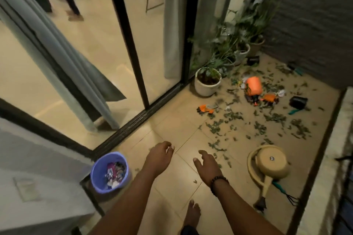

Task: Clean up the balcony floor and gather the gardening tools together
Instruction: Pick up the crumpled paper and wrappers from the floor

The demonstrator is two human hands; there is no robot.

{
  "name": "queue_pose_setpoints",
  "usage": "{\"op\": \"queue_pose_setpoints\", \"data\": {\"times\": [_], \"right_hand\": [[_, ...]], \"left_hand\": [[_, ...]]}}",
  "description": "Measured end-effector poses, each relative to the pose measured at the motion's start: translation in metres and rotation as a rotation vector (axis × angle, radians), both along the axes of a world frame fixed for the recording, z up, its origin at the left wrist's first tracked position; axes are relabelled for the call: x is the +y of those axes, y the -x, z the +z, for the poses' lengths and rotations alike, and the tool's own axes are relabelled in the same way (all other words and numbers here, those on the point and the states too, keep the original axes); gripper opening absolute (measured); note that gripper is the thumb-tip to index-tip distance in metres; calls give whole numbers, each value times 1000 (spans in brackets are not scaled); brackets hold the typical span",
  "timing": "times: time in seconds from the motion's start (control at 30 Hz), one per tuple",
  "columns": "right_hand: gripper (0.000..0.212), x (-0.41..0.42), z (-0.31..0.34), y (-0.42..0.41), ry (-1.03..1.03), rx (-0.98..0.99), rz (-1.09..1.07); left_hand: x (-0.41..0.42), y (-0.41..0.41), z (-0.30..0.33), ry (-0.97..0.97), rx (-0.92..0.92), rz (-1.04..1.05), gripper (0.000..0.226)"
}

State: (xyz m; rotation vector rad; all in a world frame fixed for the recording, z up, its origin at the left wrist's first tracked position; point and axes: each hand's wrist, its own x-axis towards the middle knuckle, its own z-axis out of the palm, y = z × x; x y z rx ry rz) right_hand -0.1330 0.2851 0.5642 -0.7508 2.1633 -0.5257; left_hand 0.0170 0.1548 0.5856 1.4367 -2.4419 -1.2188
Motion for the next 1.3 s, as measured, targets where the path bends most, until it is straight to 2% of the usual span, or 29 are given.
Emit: {"op": "queue_pose_setpoints", "data": {"times": [0.2, 0.37, 0.7, 1.3], "right_hand": [[51, 12, 17, 63, 17, 49, -66], [51, 26, 23, 117, 10, 70, -87], [52, 23, 47, 227, 31, 106, -266], [50, -56, 67, 437, 19, 152, -486]], "left_hand": [[-11, 84, 31, 110, -15, -144, 37], [-6, 141, 41, 168, -13, -249, 38], [-18, 266, 54, 246, -12, -480, 35], [-120, 522, 51, 225, 58, -672, 36]]}}
